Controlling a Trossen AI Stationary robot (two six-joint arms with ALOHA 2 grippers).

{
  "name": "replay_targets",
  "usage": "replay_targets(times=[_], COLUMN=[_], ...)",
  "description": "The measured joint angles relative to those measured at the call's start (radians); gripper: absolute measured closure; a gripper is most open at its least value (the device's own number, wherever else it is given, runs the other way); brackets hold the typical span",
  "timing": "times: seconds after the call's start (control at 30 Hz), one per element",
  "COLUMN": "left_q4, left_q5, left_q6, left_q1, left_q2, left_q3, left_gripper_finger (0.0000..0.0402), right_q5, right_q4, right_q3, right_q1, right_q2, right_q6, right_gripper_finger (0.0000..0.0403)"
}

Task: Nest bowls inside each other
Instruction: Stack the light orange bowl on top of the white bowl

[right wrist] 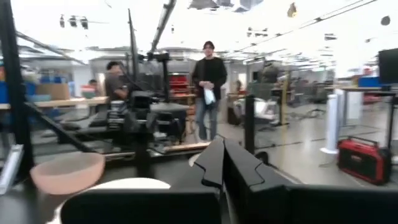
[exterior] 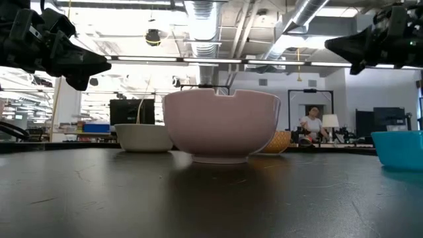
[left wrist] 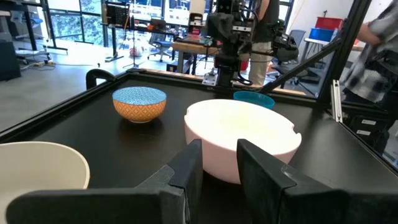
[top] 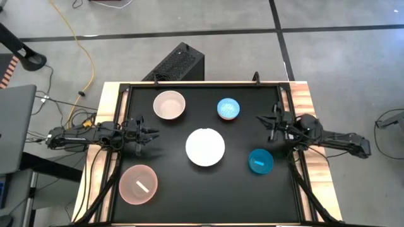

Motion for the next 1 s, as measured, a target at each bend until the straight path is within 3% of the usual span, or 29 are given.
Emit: replay_targets(times=[0.17,0.43,0.73,0.87,1.0], left_q4=[0.0,0.0,0.016,0.006,0.005], left_q5=[0.0,-0.004,-0.026,-0.03,-0.026], left_q6=[0.0,0.0,0.003,-0.065,-0.251], left_q1=[0.0,0.0,0.0,0.0,0.0], left_q2=[0.0,0.0,0.0,0.0,0.0], left_q3=[0.0,0.0,0.0,0.0,0.0], left_gripper_finger=[0.0313,0.0313,0.0313,0.0313,0.0313], right_q5=[-0.003,-0.003,-0.005,-0.005,-0.005], right_q4=[0.046,0.197,0.168,0.034,-0.142], right_q3=[0.089,0.364,0.877,1.155,1.481], right_q1=[0.066,0.224,0.441,0.485,0.491], right_q2=[0.208,0.721,1.311,1.566,1.8], right_q6=[0.002,-0.149,-0.331,-0.285,-0.155], right_gripper_finger=[0.0367,0.034,0.0315,0.0295,0.0263])
